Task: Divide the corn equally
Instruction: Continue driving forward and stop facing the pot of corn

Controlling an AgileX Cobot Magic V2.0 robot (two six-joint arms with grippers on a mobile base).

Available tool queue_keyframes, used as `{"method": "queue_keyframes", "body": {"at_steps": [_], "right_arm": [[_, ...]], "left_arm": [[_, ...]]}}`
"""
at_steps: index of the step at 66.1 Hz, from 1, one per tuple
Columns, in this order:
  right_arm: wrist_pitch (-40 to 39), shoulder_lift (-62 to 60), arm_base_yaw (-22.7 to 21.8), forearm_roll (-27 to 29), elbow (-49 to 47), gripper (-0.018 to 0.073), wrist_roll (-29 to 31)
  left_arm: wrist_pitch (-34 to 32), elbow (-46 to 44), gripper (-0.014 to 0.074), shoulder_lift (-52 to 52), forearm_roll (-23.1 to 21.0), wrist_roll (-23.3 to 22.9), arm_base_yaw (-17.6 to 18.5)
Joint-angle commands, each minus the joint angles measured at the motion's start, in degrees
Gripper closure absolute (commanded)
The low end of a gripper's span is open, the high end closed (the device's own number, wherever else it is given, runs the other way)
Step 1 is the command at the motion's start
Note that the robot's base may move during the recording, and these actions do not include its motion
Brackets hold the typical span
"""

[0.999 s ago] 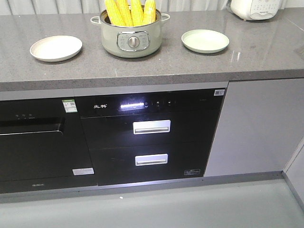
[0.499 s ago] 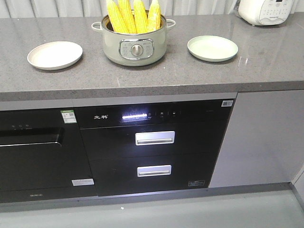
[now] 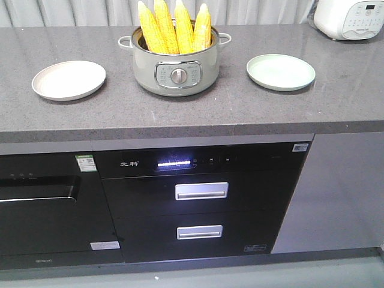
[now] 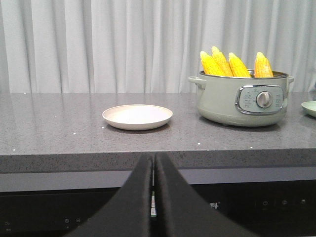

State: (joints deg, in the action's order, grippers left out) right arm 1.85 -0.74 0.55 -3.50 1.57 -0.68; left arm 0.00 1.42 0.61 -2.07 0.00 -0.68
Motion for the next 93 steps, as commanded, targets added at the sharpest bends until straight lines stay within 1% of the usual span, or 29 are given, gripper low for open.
{"method": "queue_keyframes", "body": {"at_steps": [1,93], "right_arm": [[-4.44,-0.26,-0.16,-0.31,0.43,0.0566,0.07],[-4.44,-0.26,-0.16,-0.31,0.43,0.0566,0.07]], "left_arm": [[-3.96,-0.97,0.0603,0.96,-0.35,-0.7,0.13],[-3.96,-0.97,0.0603,0.96,-0.35,-0.7,0.13]]}}
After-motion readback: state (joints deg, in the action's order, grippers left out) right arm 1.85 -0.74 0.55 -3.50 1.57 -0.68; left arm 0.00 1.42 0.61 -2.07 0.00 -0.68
